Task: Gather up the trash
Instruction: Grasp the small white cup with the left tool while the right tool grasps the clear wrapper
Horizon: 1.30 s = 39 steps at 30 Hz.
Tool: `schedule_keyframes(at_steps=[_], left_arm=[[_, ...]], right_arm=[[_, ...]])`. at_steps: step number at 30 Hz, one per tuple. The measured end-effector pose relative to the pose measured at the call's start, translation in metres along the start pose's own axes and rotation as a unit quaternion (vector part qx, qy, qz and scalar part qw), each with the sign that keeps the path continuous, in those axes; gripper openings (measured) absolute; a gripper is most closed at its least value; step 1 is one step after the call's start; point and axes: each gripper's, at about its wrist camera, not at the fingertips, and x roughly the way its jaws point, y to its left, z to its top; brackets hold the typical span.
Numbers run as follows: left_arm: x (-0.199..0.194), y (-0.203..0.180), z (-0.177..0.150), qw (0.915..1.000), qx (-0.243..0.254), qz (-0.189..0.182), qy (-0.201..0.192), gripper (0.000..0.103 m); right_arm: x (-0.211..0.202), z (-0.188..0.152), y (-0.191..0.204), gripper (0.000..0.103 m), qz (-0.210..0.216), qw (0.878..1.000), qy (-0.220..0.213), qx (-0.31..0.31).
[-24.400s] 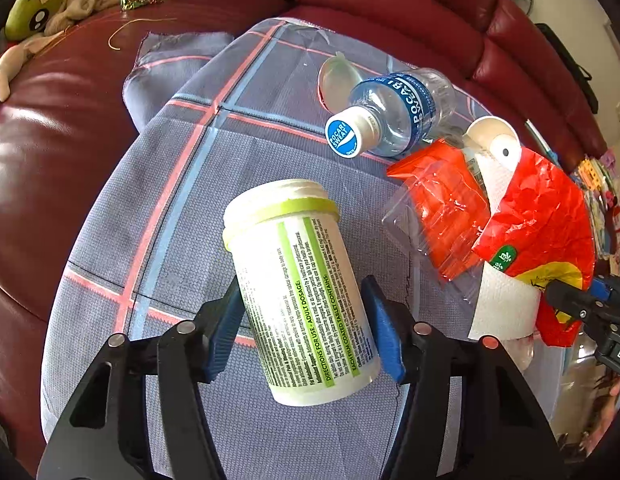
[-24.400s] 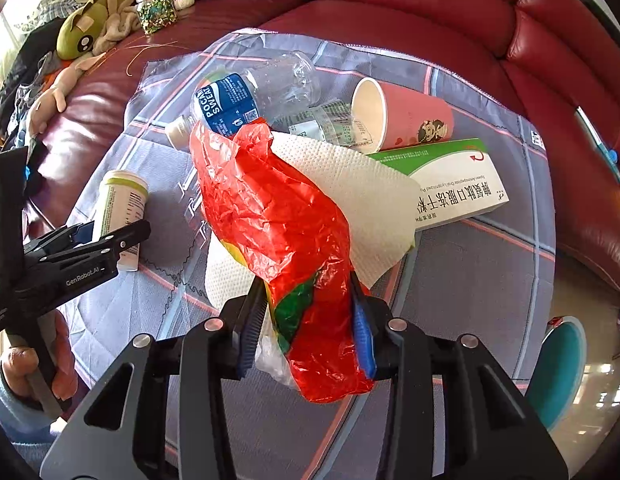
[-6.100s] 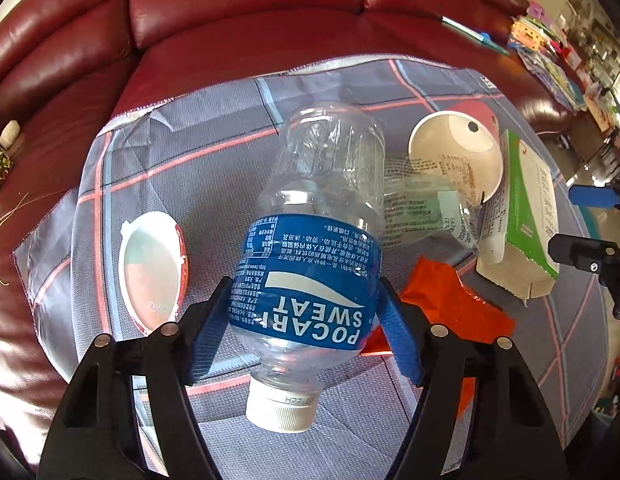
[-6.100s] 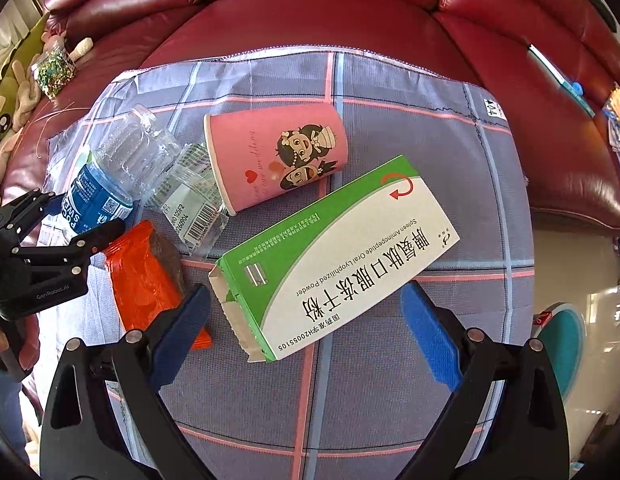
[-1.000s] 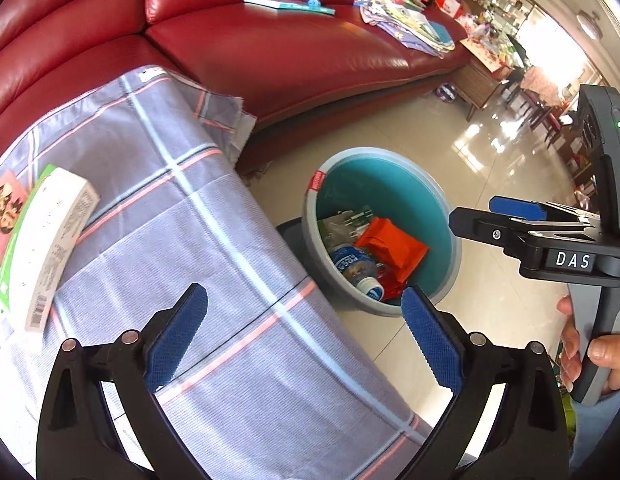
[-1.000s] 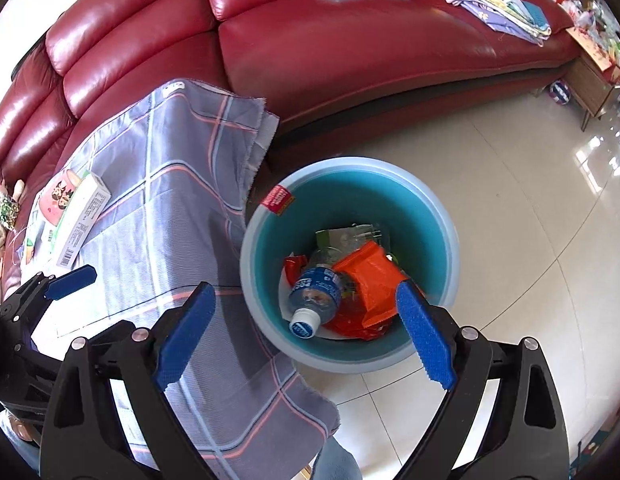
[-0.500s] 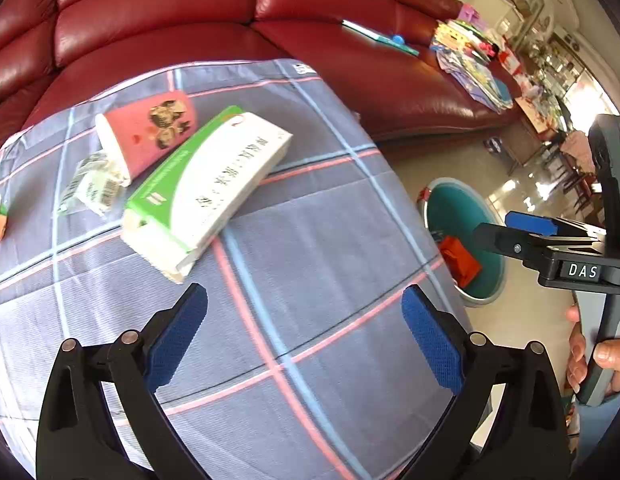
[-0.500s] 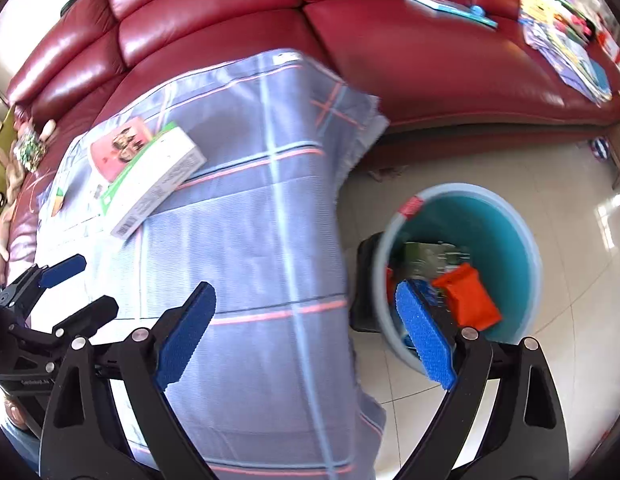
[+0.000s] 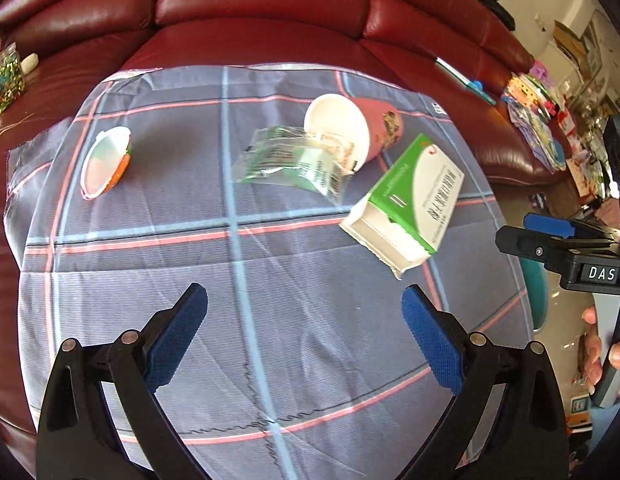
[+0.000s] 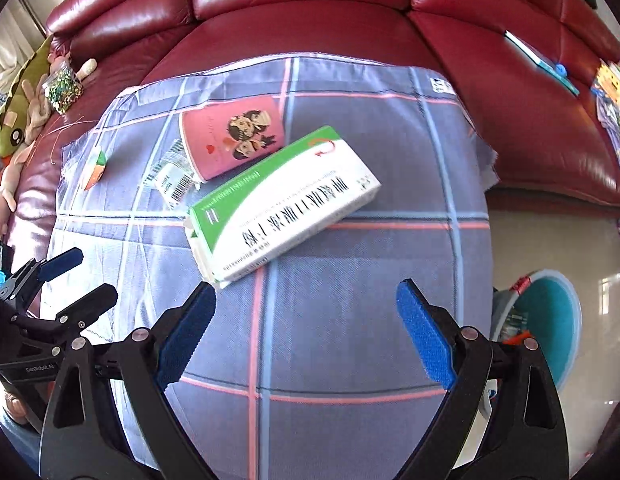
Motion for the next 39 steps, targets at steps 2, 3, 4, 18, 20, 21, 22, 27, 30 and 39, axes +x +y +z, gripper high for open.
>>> schedule_keyframes(at_steps=[2, 3, 4, 18, 20, 21, 22, 27, 30, 39], left_arm=[[0.001, 0.012, 0.006, 0.9999, -0.002, 0.010, 0.000, 0.098], [0.002, 0.019, 0.009, 0.9999, -0.004, 0.015, 0.000, 0.098], [0.002, 0.026, 0.012, 0.9998, -0.007, 0.017, 0.001, 0.098], [-0.005, 0.134, 0.040, 0.9958, -0.056, 0.068, -0.023, 0.097], [-0.001, 0.143, 0.046, 0.9953, -0.060, 0.071, -0.024, 0.097], [0.002, 0.146, 0.050, 0.9951, -0.060, 0.074, -0.025, 0.097], [0.005, 0.147, 0.053, 0.9951, -0.058, 0.077, -0.024, 0.097], [0.027, 0.149, 0.069, 0.9955, -0.033, 0.087, -0.018, 0.093], [0.039, 0.152, 0.076, 0.9963, -0.020, 0.084, -0.009, 0.069], [0.027, 0.153, 0.060, 0.9972, -0.005, 0.071, -0.022, 0.049]], right_arm=[[0.005, 0.014, 0.012, 0.088, -0.002, 1.000, 0.000, -0.015], [0.007, 0.021, 0.018, 0.088, -0.005, 1.000, 0.001, -0.021], [0.009, 0.028, 0.023, 0.088, -0.009, 1.000, 0.001, -0.026], [0.033, 0.064, 0.116, 0.088, 0.016, 0.993, 0.010, -0.116], [0.033, 0.067, 0.121, 0.088, 0.011, 0.993, 0.002, -0.120], [0.033, 0.068, 0.122, 0.088, 0.008, 0.993, 0.000, -0.122], [0.034, 0.068, 0.122, 0.088, 0.003, 0.992, 0.000, -0.124], [0.044, 0.061, 0.118, 0.088, -0.018, 0.991, 0.014, -0.134], [0.047, 0.055, 0.118, 0.088, -0.027, 0.989, 0.017, -0.141], [0.045, 0.043, 0.147, 0.082, -0.033, 0.980, 0.011, -0.194]])
